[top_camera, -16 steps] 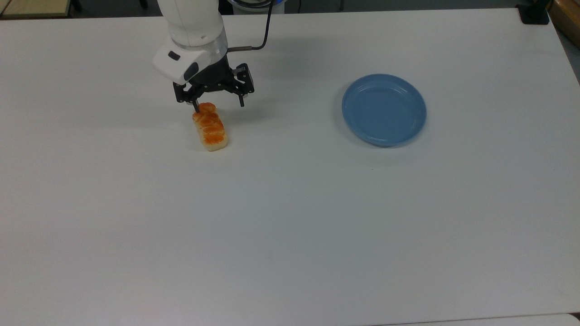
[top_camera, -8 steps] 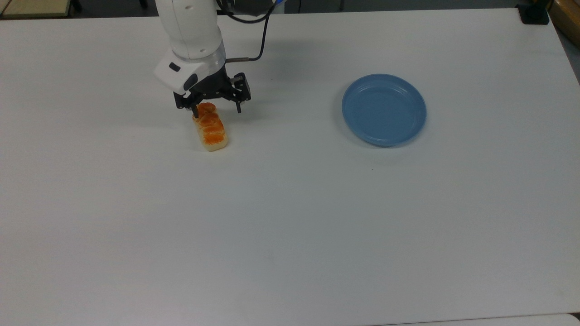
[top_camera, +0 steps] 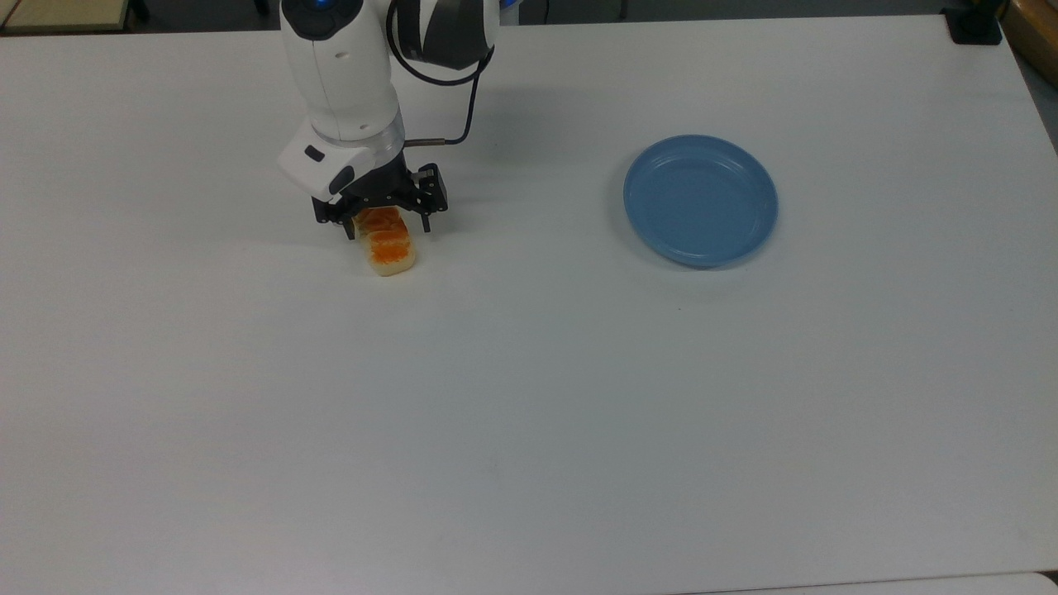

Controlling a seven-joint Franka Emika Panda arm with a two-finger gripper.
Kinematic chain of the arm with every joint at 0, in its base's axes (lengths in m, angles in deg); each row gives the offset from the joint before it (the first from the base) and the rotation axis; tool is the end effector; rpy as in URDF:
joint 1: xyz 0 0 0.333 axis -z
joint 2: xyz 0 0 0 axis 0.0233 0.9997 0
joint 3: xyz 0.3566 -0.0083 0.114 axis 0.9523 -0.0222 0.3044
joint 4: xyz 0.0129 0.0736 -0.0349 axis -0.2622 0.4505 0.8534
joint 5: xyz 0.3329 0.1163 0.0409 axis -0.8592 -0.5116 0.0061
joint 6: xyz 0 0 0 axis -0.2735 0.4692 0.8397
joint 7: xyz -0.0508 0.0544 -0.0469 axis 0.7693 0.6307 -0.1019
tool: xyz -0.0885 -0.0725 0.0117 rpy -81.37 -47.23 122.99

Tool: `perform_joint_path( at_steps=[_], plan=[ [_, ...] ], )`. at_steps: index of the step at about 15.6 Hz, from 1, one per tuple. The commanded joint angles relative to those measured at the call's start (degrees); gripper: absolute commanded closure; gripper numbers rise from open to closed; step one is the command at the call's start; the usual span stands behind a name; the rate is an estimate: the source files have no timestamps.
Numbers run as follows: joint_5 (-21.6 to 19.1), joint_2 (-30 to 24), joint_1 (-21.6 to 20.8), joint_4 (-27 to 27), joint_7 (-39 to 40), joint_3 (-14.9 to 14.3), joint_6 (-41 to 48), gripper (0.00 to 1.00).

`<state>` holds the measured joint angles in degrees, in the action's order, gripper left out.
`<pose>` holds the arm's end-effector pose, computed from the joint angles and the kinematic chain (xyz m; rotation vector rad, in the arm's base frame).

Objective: Put the bread on a plate
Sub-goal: 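Close the gripper around the orange-topped bread roll, then lift the bread roll and carry it over the blue plate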

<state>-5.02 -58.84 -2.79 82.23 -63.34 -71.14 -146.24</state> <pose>0.5719 -0.0556 0.4005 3.1309 0.2295 0.1160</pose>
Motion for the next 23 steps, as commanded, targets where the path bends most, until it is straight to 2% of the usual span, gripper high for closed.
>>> perform_joint_path(
  at_steps=[1, 2, 4, 5, 9, 13, 16, 19, 23],
  plan=[
    [0.12, 0.09, 0.23, 0.74, 1.12, -0.04, -1.66, 0.13],
    [0.20, 0.18, 0.32, 0.74, 1.03, -0.04, -1.75, 0.20],
    [0.11, 0.36, 0.32, 0.74, 0.86, -0.04, -1.75, 0.40],
    [0.11, 0.19, 0.40, 0.74, 0.77, -0.04, -1.66, 0.45],
    [0.11, -2.79, 0.40, 0.82, 0.50, -0.04, -0.43, 0.47],
    [0.11, -9.47, -1.08, 0.65, 0.33, 0.39, 8.07, 0.47],
    [0.11, -12.56, -3.28, 0.12, -1.07, 3.46, 12.66, 0.47],
    [0.11, -13.53, -3.90, -0.76, -5.89, 7.42, 12.75, 0.47],
    [3.45, -13.18, -3.90, -1.55, -18.88, 16.11, 12.67, 0.47]
  ],
)
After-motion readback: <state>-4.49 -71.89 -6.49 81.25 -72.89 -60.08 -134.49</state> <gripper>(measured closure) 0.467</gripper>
